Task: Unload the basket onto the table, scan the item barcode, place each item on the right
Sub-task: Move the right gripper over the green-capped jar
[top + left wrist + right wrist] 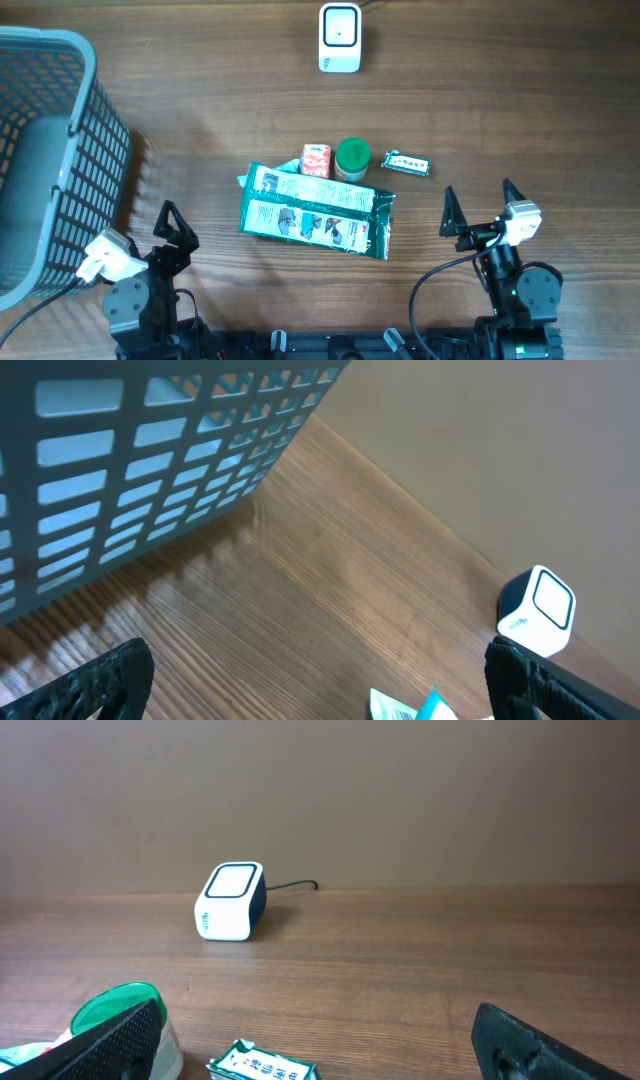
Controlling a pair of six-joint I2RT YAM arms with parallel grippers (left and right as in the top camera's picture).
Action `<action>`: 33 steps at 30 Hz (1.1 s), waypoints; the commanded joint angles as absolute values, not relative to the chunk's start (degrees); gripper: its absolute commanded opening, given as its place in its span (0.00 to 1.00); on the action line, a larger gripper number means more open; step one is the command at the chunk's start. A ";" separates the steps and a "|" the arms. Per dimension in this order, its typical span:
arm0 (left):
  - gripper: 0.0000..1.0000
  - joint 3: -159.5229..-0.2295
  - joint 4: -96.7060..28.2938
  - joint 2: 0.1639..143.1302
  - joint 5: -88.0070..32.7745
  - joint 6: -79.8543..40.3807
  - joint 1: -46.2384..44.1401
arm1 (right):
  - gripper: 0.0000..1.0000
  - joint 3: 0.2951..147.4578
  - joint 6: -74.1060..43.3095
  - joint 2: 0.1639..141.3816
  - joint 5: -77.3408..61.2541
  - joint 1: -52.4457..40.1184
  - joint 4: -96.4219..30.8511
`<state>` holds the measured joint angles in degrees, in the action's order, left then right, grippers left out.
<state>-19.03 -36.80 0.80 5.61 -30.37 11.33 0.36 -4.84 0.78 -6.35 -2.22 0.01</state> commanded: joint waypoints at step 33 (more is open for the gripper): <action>1.00 -6.76 -22.48 0.45 -3.18 -13.89 11.49 | 1.00 0.38 -19.46 0.43 -14.15 -2.39 2.92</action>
<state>-7.31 -22.83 0.80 -2.11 -15.25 11.33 0.36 -11.86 0.80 -6.85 -2.22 0.23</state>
